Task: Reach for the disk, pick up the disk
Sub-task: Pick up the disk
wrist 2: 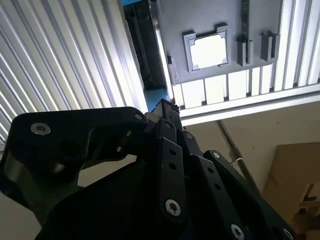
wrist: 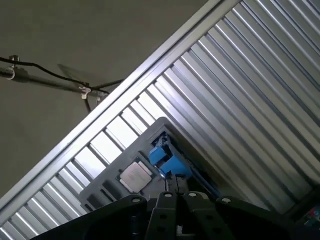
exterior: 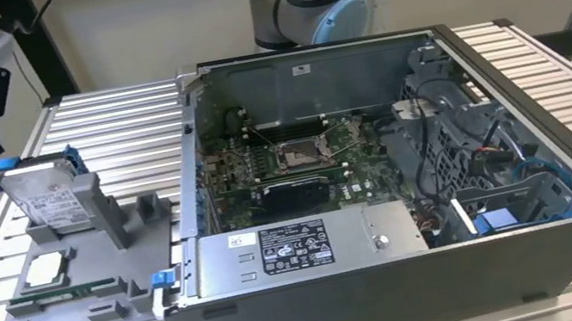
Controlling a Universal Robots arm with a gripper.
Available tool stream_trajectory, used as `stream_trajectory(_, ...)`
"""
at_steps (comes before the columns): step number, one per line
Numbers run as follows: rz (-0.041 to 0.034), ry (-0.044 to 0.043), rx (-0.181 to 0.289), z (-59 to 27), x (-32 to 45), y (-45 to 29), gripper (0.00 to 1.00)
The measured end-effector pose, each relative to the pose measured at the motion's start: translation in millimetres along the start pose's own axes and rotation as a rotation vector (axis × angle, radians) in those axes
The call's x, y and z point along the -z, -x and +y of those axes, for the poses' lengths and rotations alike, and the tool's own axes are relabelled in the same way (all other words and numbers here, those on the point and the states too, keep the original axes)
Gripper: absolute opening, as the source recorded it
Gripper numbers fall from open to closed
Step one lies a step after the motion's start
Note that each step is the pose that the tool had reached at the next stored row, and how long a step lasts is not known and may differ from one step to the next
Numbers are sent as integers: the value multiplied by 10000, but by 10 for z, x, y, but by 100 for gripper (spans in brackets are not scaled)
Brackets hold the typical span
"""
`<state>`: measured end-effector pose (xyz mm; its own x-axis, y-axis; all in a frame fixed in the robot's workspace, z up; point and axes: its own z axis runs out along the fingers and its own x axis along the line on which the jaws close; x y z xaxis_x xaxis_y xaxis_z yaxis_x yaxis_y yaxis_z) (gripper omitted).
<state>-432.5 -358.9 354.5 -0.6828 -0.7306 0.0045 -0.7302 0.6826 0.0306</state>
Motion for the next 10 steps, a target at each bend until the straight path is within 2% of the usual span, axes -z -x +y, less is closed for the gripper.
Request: stream_trajectory(10, 68, -34, 1229, 12, 0, -11, 0)
